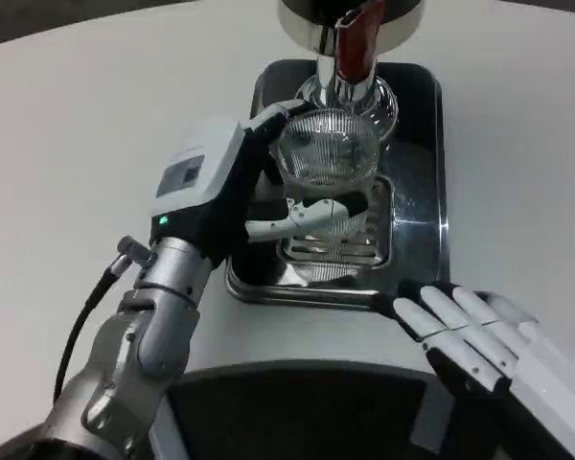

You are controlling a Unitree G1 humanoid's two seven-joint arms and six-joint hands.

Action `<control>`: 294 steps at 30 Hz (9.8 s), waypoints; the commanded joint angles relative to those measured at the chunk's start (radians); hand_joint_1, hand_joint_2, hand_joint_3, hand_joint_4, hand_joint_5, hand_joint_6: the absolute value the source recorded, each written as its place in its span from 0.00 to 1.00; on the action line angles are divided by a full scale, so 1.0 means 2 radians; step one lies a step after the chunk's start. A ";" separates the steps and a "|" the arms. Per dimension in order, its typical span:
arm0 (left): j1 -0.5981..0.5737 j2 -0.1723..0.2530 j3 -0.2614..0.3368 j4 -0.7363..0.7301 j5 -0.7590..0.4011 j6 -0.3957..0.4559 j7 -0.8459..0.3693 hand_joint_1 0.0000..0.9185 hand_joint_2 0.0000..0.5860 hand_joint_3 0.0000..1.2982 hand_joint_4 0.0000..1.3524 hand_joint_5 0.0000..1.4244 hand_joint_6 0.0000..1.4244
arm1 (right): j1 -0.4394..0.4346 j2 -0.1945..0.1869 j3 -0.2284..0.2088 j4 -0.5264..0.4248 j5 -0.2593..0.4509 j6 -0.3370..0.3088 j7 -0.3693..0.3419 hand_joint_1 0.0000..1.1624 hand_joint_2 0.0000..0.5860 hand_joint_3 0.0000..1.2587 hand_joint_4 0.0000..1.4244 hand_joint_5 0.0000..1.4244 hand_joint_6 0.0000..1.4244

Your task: Grasp the cup under the faucet to collect the drink, then remove the cup.

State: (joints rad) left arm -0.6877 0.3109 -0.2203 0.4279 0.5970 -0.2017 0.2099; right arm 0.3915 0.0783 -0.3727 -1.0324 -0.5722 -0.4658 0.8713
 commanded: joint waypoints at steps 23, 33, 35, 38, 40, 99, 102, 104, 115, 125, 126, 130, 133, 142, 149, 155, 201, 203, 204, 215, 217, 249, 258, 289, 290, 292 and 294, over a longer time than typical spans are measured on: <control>0.001 0.012 -0.006 -0.011 0.004 -0.004 -0.017 0.21 0.10 0.13 0.02 0.23 0.41 | -0.002 0.026 0.027 -0.007 -0.029 0.013 0.008 0.39 0.79 0.05 0.00 0.00 0.00; 0.003 0.019 -0.002 -0.014 -0.007 -0.017 -0.022 0.20 0.10 0.13 0.00 0.19 0.35 | -0.011 0.023 0.042 -0.007 -0.043 0.029 0.008 0.39 0.79 0.06 0.00 0.00 0.00; 0.009 0.022 0.002 -0.026 -0.010 -0.023 -0.021 0.20 0.10 0.13 0.00 0.19 0.35 | -0.013 0.024 0.046 -0.007 -0.048 0.031 0.008 0.39 0.79 0.06 0.00 0.00 0.00; 0.018 0.026 0.009 -0.046 -0.017 -0.030 -0.024 0.20 0.10 0.13 0.00 0.19 0.35 | -0.017 0.025 0.052 -0.007 -0.055 0.035 0.007 0.39 0.79 0.06 0.00 0.00 0.00; 0.026 0.030 0.015 -0.063 -0.023 -0.033 -0.026 0.20 0.11 0.13 0.00 0.19 0.35 | -0.021 0.026 0.058 -0.007 -0.062 0.039 0.007 0.39 0.79 0.06 0.00 0.00 0.00; -0.132 0.069 0.115 -0.248 -0.420 0.242 -0.398 0.00 0.16 0.15 0.09 0.18 0.22 | -0.017 0.043 0.110 -0.007 -0.105 0.035 -0.008 0.40 0.79 0.08 0.00 0.00 0.00; -0.123 0.067 0.112 -0.248 -0.416 0.243 -0.401 0.00 0.16 0.13 0.09 0.17 0.21 | -0.015 0.045 0.107 -0.007 -0.101 0.033 -0.007 0.40 0.79 0.08 0.00 0.00 0.00; -0.119 0.067 0.111 -0.248 -0.413 0.243 -0.402 0.00 0.16 0.13 0.09 0.17 0.21 | -0.013 0.044 0.104 -0.007 -0.099 0.031 -0.007 0.40 0.79 0.08 0.00 0.00 0.00; -0.095 0.079 0.088 -0.224 -0.386 0.225 -0.422 0.00 0.16 0.13 0.08 0.17 0.21 | -0.007 0.046 0.096 -0.007 -0.087 0.024 -0.006 0.40 0.79 0.09 0.00 0.00 0.00; -0.094 0.087 0.073 -0.201 -0.353 0.177 -0.431 0.00 0.14 0.12 0.07 0.14 0.17 | -0.008 0.045 0.094 -0.007 -0.085 0.024 -0.003 0.40 0.79 0.09 0.00 0.00 0.00; -0.095 0.088 0.071 -0.200 -0.350 0.172 -0.431 0.00 0.14 0.12 0.06 0.13 0.16 | -0.008 0.045 0.094 -0.007 -0.084 0.024 -0.003 0.40 0.79 0.09 0.00 0.00 0.00; -0.097 0.091 0.062 -0.195 -0.335 0.151 -0.436 0.00 0.14 0.12 0.06 0.13 0.16 | -0.008 0.045 0.093 -0.007 -0.083 0.025 -0.003 0.40 0.79 0.09 0.00 0.00 0.00; -0.099 0.093 0.058 -0.191 -0.326 0.141 -0.438 0.00 0.14 0.12 0.06 0.12 0.16 | -0.008 0.045 0.092 -0.007 -0.082 0.025 -0.002 0.40 0.79 0.09 0.00 0.00 0.00; -0.101 0.105 0.044 -0.188 -0.294 0.105 -0.441 0.00 0.14 0.11 0.04 0.09 0.11 | -0.004 0.047 0.092 -0.007 -0.080 0.027 -0.002 0.40 0.79 0.09 0.00 0.00 0.00; -0.101 0.112 0.038 -0.185 -0.272 0.087 -0.442 0.00 0.13 0.10 0.01 0.06 0.09 | -0.003 0.049 0.097 -0.007 -0.083 0.033 -0.001 0.40 0.79 0.09 0.00 0.00 0.00; -0.101 0.116 0.032 -0.181 -0.264 0.076 -0.441 0.00 0.13 0.09 0.01 0.05 0.09 | -0.005 0.051 0.102 -0.007 -0.086 0.047 0.000 0.40 0.79 0.09 0.00 0.00 0.00; -0.110 0.121 0.024 -0.153 -0.230 0.033 -0.436 0.00 0.13 0.09 0.00 0.04 0.09 | -0.081 0.050 0.203 -0.007 -0.086 0.319 -0.138 0.50 0.53 0.05 0.04 0.09 0.11; -0.110 0.121 0.024 -0.153 -0.230 0.033 -0.436 0.00 0.13 0.09 0.00 0.04 0.09 | -0.083 0.048 0.225 -0.007 -0.104 0.333 -0.152 0.50 0.53 0.05 0.04 0.09 0.11; -0.110 0.121 0.024 -0.153 -0.230 0.032 -0.436 0.00 0.13 0.09 0.00 0.04 0.09 | -0.084 0.045 0.234 -0.007 -0.111 0.340 -0.158 0.50 0.53 0.05 0.04 0.09 0.11; -0.112 0.122 0.025 -0.153 -0.231 0.031 -0.435 0.00 0.13 0.09 0.00 0.04 0.09 | -0.105 0.024 0.312 0.038 -0.146 0.408 -0.265 0.54 0.49 0.00 0.00 0.03 0.06; -0.112 0.122 0.025 -0.153 -0.231 0.031 -0.436 0.00 0.13 0.09 0.00 0.04 0.09 | -0.111 0.023 0.316 0.056 -0.133 0.406 -0.292 0.54 0.48 0.00 0.00 0.03 0.06; -0.129 0.130 0.026 -0.124 -0.232 0.006 -0.442 0.00 0.14 0.10 0.01 0.04 0.09 | -0.214 0.003 0.312 0.251 -0.005 0.369 -0.485 0.69 0.39 0.00 0.01 0.09 0.10; -0.140 0.130 0.017 -0.102 -0.221 -0.019 -0.442 0.00 0.14 0.10 0.01 0.04 0.09 | -0.247 0.005 0.309 0.279 0.005 0.377 -0.495 0.67 0.40 0.00 0.02 0.09 0.11; -0.152 0.132 0.005 -0.062 -0.210 -0.070 -0.446 0.00 0.15 0.11 0.01 0.04 0.09 | -0.294 0.012 0.320 0.338 0.031 0.381 -0.532 0.65 0.41 0.01 0.02 0.09 0.10; -0.152 0.132 0.005 -0.062 -0.210 -0.070 -0.446 0.00 0.15 0.11 0.01 0.04 0.09 | -0.296 0.012 0.320 0.340 0.032 0.381 -0.533 0.65 0.41 0.01 0.02 0.09 0.10; -0.152 0.133 0.005 -0.062 -0.210 -0.070 -0.447 0.00 0.15 0.11 0.01 0.04 0.09 | -0.300 0.012 0.320 0.344 0.032 0.381 -0.535 0.65 0.41 0.01 0.02 0.09 0.10; -0.152 0.133 0.005 -0.063 -0.211 -0.069 -0.447 0.00 0.15 0.11 0.01 0.04 0.09 | -0.303 0.012 0.320 0.347 0.031 0.381 -0.536 0.65 0.41 0.01 0.02 0.09 0.10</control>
State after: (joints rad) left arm -1.0263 0.5536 -0.1789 0.2807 0.1320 -0.3606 -0.6399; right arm -0.2027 0.0583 0.2598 -0.3497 -0.5176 0.2906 -0.1856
